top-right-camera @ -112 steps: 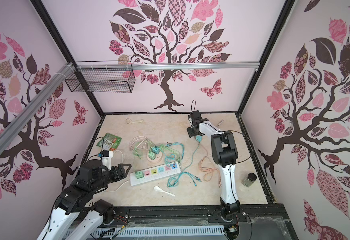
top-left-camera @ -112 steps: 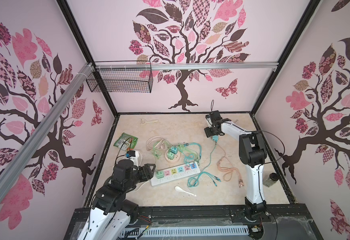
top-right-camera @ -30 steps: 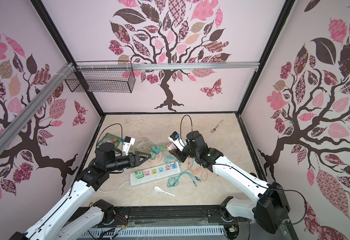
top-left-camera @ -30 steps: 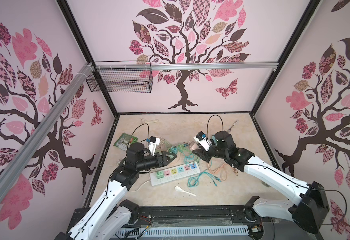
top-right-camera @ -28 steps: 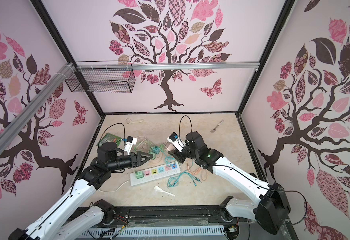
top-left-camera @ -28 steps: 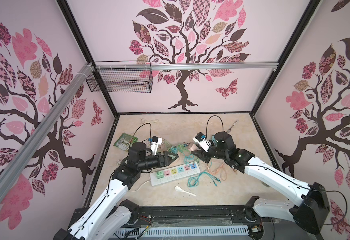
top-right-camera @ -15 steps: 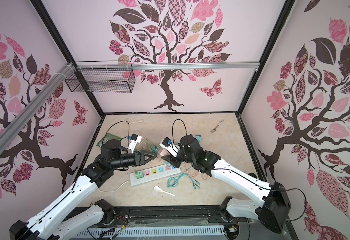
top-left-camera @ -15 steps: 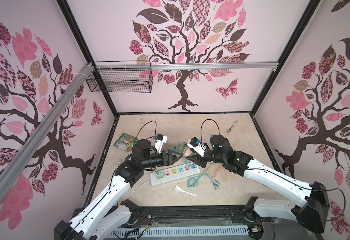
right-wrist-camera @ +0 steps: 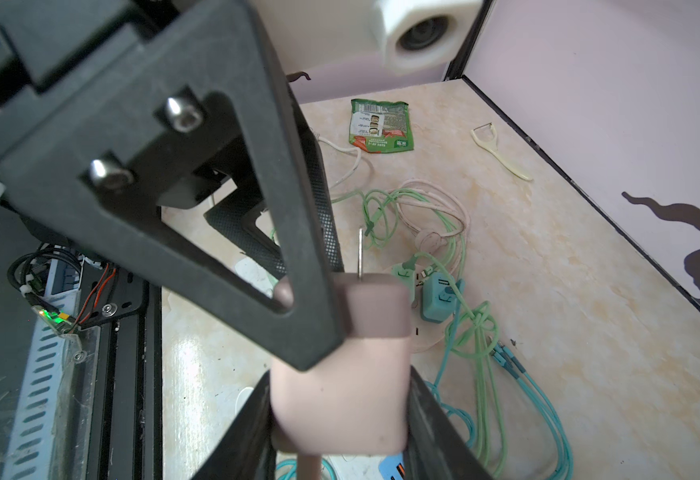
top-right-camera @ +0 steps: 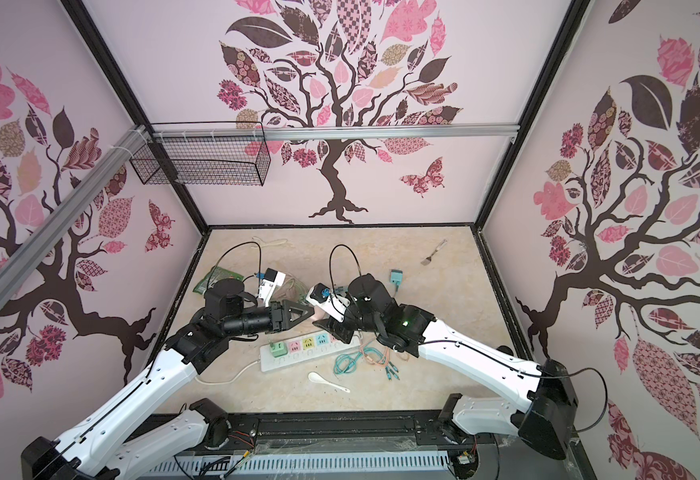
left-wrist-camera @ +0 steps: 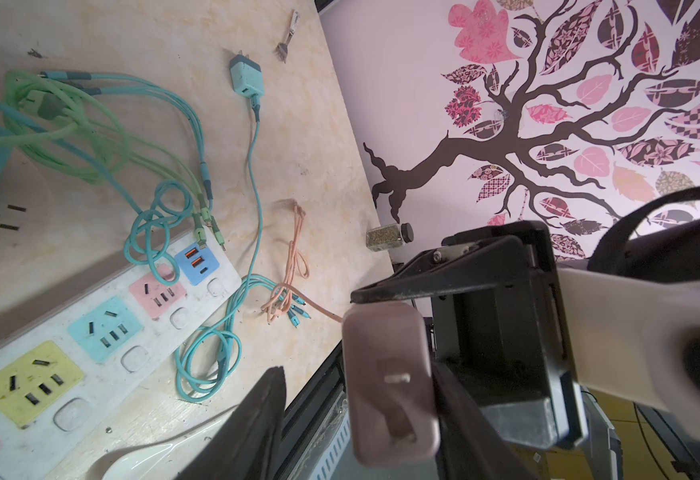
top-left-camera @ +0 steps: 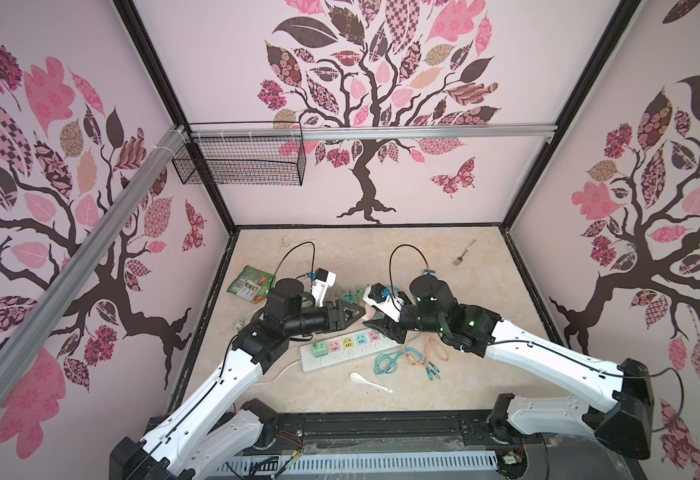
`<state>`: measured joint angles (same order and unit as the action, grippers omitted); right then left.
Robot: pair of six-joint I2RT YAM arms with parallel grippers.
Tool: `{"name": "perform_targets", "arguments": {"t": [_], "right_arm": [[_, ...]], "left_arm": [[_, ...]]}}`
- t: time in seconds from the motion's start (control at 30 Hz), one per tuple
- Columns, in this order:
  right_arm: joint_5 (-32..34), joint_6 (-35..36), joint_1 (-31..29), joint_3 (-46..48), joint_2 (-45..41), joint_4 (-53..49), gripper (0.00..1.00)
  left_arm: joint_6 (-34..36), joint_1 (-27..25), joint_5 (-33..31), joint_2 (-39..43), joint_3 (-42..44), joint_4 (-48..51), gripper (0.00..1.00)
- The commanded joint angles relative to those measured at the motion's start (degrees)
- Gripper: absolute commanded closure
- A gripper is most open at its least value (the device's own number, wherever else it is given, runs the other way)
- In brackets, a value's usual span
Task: Insert the plug
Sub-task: 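Close the left gripper on the pink charger held by the right gripper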
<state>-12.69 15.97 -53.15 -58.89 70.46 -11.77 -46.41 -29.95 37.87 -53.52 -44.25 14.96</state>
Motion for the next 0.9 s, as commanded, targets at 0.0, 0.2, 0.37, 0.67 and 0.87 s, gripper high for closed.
{"name": "perform_targets", "arguments": {"t": [0.0,0.2,0.37,0.67,0.87], "right_arm": [[1.34,0.84,-0.91,-2.49,1.24,0.32,0.63],[1.79,0.65,-1.24,-2.2,1.52,0.87,0.63],[1.79,0.47,-1.17,-1.91,1.28,1.31,0.62],[3.85,-1.9,-1.23,-1.76,-0.65,2.83,0.46],[3.73,-9.11,-0.64,-0.66,-5.37,4.58,0.34]], "left_arm": [[0.44,-0.12,0.38,0.09,-2.86,-1.28,0.49],[0.79,-0.15,0.55,0.5,-2.67,-1.23,0.65],[0.8,-0.17,0.45,0.71,-2.33,-1.2,0.76],[0.97,-0.14,0.15,1.16,-2.42,-1.25,0.94],[2.52,-0.22,-2.43,2.33,-1.42,-2.23,1.0]]}}
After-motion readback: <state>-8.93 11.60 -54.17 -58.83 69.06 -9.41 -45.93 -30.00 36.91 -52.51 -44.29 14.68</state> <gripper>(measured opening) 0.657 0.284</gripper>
